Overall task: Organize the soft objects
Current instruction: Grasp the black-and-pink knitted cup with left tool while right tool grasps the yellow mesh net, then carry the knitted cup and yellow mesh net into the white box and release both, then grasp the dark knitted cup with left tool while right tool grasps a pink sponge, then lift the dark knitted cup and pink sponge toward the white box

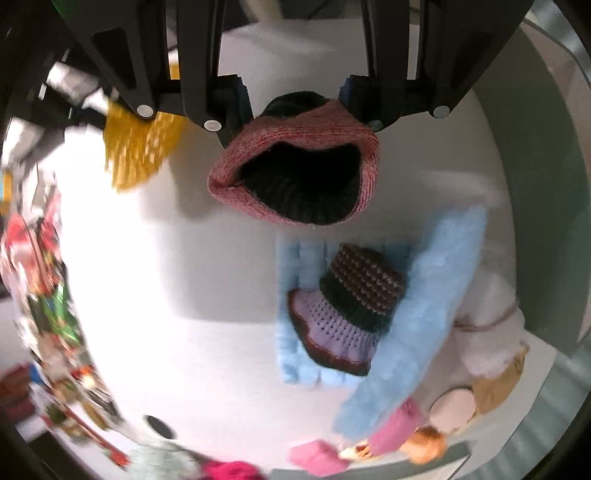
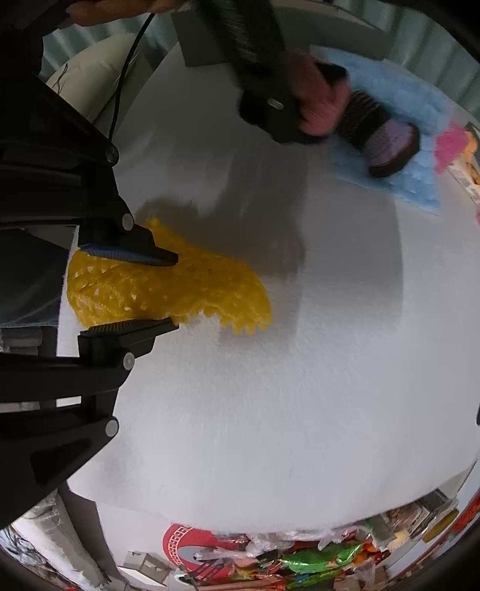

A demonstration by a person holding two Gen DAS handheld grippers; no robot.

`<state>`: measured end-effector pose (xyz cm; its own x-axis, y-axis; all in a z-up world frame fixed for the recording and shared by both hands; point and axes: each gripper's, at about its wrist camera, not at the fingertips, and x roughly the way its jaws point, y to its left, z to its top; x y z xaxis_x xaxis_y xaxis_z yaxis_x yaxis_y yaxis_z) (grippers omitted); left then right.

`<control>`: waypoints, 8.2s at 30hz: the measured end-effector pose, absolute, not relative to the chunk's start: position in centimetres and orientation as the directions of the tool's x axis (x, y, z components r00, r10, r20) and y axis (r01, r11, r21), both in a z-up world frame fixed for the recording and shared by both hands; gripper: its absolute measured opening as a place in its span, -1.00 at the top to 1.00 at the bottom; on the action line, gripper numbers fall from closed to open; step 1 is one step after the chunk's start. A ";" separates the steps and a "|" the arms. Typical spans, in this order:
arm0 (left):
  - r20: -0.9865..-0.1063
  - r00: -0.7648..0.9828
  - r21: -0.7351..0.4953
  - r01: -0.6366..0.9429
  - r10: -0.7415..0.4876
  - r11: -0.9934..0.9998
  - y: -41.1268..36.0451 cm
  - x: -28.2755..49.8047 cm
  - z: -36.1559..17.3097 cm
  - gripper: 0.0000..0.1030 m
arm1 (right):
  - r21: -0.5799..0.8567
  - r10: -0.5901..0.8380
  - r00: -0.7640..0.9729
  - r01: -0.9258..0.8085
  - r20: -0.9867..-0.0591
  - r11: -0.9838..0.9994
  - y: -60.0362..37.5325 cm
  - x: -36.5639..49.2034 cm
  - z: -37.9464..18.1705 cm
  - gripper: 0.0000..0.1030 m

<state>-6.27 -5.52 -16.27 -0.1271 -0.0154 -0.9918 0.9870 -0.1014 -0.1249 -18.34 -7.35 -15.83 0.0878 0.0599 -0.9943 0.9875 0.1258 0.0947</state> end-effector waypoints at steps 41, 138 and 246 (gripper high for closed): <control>-0.931 -0.151 -0.175 0.984 -0.331 0.043 -0.9 13.0 -5.5 0.26 | 0.036 -0.165 0.118 0.903 -0.979 0.429 -7.3 -0.2 -1.3 0.41; -0.981 0.012 -0.077 0.890 -0.193 0.449 1.9 25.1 -12.0 -0.71 | 0.191 0.011 0.260 0.681 -0.966 0.707 -13.0 21.2 -4.1 -1.00; -0.981 -0.161 -0.188 0.931 -0.110 0.312 -6.7 -0.4 -17.3 -0.23 | 0.213 0.046 0.210 0.915 -0.977 0.343 -10.7 -18.1 -9.8 0.12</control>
<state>-0.39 -6.73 -17.34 -0.1606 -0.1100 -0.9809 0.9313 0.3123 -0.1875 -18.06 -10.66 -9.81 0.2096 0.0463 -0.9767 0.9150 0.3429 0.2126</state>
